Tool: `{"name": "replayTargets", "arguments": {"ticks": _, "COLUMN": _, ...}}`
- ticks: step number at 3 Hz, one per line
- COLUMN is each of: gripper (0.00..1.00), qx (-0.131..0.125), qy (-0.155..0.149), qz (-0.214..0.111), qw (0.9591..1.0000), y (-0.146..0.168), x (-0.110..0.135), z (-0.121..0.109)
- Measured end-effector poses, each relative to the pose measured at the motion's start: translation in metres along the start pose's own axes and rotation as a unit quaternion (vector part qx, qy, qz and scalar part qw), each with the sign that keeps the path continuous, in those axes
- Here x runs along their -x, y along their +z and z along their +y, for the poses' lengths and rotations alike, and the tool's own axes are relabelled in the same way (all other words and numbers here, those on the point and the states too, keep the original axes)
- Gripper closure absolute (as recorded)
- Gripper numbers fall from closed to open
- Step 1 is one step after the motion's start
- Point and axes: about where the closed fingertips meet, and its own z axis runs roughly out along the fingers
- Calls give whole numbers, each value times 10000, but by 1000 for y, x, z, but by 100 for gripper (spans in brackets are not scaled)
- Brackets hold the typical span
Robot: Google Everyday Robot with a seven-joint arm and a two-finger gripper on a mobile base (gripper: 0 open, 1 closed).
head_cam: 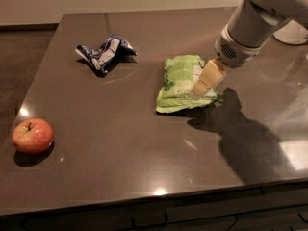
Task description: Pick green rice chip bag
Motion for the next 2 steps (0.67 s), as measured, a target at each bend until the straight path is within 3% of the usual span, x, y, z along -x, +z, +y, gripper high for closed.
{"name": "replayTargets", "arguments": {"ticks": 2, "gripper": 0, "qx": 80, "qy": 511, "qz": 79, "qw": 9986, "y": 34, "x": 14, "z": -18}}
